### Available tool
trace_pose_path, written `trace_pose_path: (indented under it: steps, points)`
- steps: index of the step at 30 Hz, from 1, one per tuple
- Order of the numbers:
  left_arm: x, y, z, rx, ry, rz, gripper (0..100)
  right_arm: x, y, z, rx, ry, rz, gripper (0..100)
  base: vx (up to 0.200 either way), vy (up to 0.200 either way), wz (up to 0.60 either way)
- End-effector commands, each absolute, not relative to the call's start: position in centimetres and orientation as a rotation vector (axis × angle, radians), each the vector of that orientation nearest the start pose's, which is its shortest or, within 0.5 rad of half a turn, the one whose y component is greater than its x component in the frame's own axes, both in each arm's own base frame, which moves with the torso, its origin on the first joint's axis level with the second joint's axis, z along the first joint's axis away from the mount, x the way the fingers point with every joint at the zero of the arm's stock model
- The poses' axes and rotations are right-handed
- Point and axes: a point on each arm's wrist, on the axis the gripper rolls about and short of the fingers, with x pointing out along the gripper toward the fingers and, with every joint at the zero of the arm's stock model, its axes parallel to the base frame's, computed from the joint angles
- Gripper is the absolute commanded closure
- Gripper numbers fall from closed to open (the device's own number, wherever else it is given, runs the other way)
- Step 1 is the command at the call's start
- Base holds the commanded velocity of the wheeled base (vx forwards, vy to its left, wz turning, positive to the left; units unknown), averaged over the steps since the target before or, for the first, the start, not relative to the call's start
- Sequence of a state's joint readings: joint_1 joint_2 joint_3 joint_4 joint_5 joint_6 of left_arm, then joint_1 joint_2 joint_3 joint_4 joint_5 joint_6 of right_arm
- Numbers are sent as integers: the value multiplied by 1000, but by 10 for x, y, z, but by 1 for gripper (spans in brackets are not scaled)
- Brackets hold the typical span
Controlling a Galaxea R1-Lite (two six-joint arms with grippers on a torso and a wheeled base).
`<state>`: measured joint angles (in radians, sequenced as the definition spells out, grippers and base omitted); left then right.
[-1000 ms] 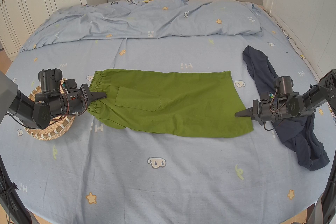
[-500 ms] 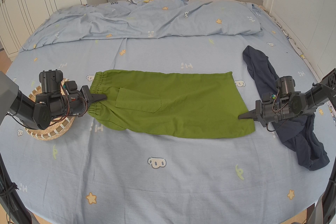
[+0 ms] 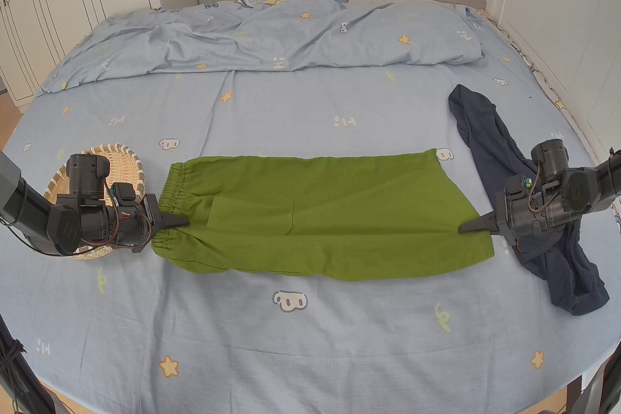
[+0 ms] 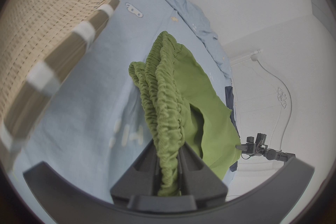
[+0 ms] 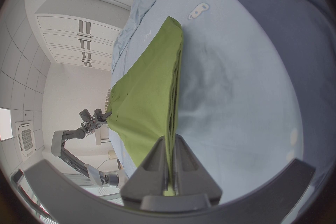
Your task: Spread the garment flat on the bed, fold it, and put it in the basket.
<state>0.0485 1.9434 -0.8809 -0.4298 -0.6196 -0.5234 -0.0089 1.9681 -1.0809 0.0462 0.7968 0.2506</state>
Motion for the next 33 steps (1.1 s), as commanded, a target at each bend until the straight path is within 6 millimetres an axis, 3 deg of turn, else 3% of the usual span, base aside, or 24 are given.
trace_pose_path:
  steps: [1, 2, 3, 5, 6, 9, 18, 25, 33]
  points:
    - [313, 2, 112, -691, 749, -381, 100, 305, 9, 117, 574, 979, 620, 100, 0, 0, 0]
    - [313, 2, 112, -691, 749, -381, 100, 305, 9, 117, 574, 979, 620, 100, 0, 0, 0]
    - [299, 0, 110, -692, 771, -381, 100, 288, 9, 108, 559, 1010, 628, 100, 0, 0, 0]
    - [292, 0, 108, -690, 782, -379, 100, 278, 10, 102, 555, 1032, 632, 100, 0, 0, 0]
    - [281, 0, 102, -683, 805, -373, 100, 262, 12, 90, 542, 1079, 638, 100, 0, 0, 0]
    - [262, 0, 93, -660, 845, -372, 100, 242, 13, 74, 512, 1111, 658, 100, 0, 0, 0]
    - [199, -3, 62, -641, 958, -359, 100, 196, 16, 47, 506, 1136, 669, 100, 0, 0, 0]
    - [185, -3, 54, -629, 916, -361, 100, 182, 17, 43, 508, 1139, 673, 100, 0, 0, 0]
    - [182, -4, 51, -624, 907, -371, 100, 178, 17, 41, 509, 1153, 676, 100, 0, 0, 0]
